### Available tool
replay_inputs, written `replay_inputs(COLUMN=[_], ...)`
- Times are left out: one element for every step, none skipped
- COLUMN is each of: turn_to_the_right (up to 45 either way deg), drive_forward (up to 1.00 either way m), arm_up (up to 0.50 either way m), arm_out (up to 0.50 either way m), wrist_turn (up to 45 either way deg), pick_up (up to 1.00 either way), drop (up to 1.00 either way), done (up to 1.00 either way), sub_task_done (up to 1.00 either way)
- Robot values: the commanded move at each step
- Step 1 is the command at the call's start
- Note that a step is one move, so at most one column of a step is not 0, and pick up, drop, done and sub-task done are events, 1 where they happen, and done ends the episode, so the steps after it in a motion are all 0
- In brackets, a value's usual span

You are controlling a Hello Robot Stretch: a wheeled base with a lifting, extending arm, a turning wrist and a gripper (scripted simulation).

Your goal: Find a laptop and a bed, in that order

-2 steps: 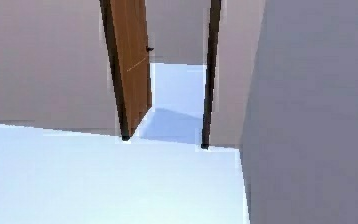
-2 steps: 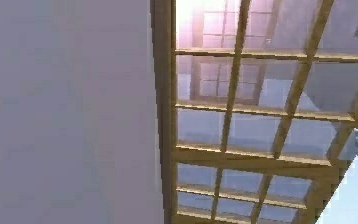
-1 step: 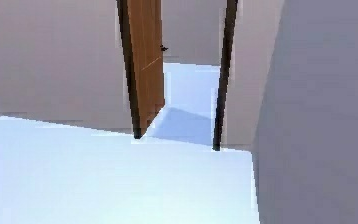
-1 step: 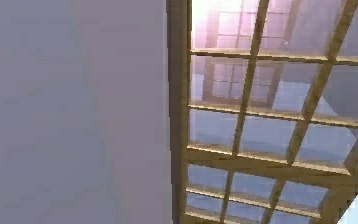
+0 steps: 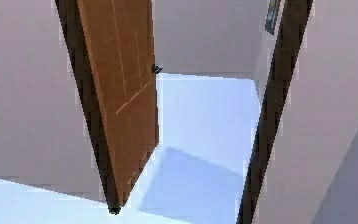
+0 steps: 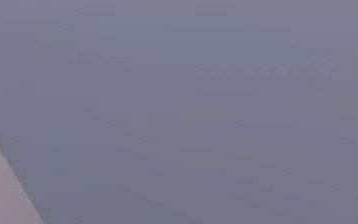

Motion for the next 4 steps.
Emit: replay_inputs(turn_to_the_right=[0.0, 9.0, 0.0, 3.0], drive_forward=[0.75, 0.0, 1.0, 0.0], arm_up=[0.0, 0.0, 0.0, 0.0], arm_out=[0.0, 0.0, 0.0, 0.0], wrist_turn=[0.0, 0.0, 0.0, 0.0], pick_up=[0.0, 0.0, 0.0, 0.0], drop=[0.0, 0.0, 0.0, 0.0], done=[0.0, 0.0, 0.0, 0.0], sub_task_done=[0.0, 0.0, 0.0, 0.0])
